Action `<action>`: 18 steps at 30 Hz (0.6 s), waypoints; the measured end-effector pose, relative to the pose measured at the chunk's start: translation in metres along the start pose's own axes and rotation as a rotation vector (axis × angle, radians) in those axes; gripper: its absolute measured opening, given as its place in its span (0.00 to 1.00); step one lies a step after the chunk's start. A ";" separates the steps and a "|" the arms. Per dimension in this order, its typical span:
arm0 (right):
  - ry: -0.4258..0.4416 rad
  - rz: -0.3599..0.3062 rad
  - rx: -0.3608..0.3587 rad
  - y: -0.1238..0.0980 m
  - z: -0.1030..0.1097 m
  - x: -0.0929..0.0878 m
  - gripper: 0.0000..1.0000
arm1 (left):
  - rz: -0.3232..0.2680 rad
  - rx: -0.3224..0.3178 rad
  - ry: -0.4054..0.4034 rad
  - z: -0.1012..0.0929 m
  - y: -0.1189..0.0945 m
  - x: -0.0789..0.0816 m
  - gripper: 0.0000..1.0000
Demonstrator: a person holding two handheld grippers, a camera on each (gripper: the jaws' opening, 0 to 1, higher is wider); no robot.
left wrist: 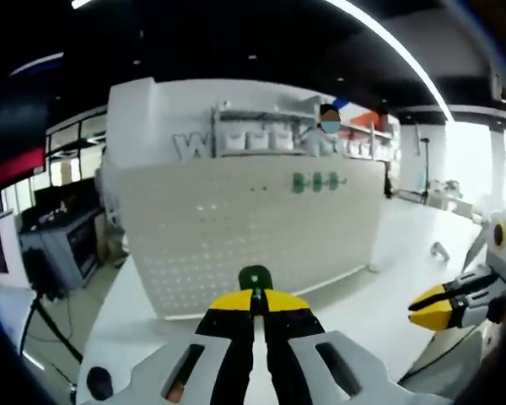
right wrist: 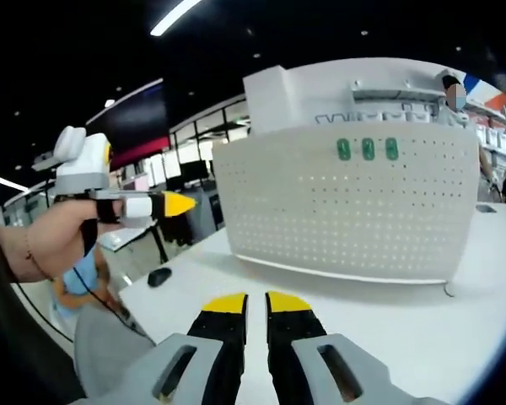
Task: Insert the hook assembly into the mounting plate slot until the hook locks in place.
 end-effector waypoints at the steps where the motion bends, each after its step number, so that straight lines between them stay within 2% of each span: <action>1: 0.002 0.001 -0.005 0.000 -0.001 -0.001 0.06 | -0.004 -0.002 -0.002 0.000 0.001 0.001 0.02; 6: 0.011 0.016 -0.027 -0.008 -0.007 -0.008 0.07 | -0.030 -0.003 -0.010 -0.003 0.009 0.007 0.02; 11: 0.007 0.048 -0.019 -0.021 -0.014 -0.016 0.09 | -0.050 0.004 -0.003 -0.010 0.018 0.015 0.02; 18: 0.002 0.075 -0.017 -0.039 -0.034 -0.024 0.09 | -0.105 0.010 0.011 -0.031 0.037 0.037 0.02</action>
Point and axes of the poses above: the point that each gripper's makers call its tool centre point, and the gripper's own axes: y roughly forward along the fingers, z roughly to its left, x roughly out of its top, the point moved 3 cm from there along -y, roughly backward along the fingers, and after that the axes turned 8 degrees about -y, right-handed, at the moved point
